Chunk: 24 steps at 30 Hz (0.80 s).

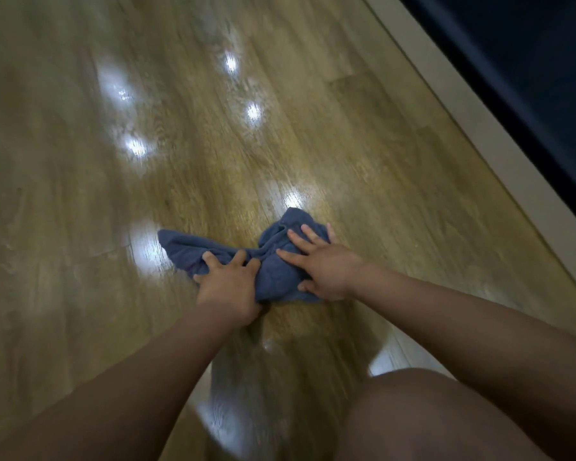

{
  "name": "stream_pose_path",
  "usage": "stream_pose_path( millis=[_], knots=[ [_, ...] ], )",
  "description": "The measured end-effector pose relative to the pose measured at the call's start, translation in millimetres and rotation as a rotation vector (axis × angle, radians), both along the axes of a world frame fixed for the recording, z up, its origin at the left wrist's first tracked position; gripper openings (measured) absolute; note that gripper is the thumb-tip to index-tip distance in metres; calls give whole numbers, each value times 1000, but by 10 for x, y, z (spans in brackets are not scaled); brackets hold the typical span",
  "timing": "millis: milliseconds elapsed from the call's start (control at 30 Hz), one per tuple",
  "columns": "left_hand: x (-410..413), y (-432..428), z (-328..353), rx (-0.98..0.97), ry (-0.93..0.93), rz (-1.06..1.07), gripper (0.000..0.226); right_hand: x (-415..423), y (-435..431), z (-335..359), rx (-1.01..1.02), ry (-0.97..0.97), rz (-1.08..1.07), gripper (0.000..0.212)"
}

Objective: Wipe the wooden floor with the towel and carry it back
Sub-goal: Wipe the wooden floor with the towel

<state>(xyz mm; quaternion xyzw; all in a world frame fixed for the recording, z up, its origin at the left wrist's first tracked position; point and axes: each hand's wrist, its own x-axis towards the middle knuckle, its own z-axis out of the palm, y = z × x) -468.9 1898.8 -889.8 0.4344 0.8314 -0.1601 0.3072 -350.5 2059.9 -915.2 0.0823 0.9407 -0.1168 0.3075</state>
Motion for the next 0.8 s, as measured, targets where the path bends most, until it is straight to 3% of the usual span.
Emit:
stream_pose_path(
  millis=[133, 233, 333, 400, 467, 600, 700, 800],
  knots=[
    [151, -62, 81, 12, 50, -16, 70, -101, -24, 103, 23, -59, 47, 81],
    [279, -144, 128, -3, 38, -12, 74, -143, 53, 135, -115, -55, -3, 84],
    [251, -252, 219, 51, -19, 15, 69, -113, 77, 168, -374, 215, -458, 83],
    [225, -367, 224, 77, -77, 22, 54, -40, 40, 148, -304, 376, -811, 85],
    [276, -520, 192, 78, -129, 45, 40, 27, -12, 90, -212, 284, -936, 85],
    [421, -818, 83, 155, -60, 345, 65, -64, -29, 74, -273, 91, -794, 45],
    [425, -882, 22, 150, 138, 299, 86, -150, -13, 134, -325, 159, -624, 25],
    [319, -854, -13, 275, -112, 514, 84, -194, -18, 303, -642, 214, -701, 27]
  ],
)
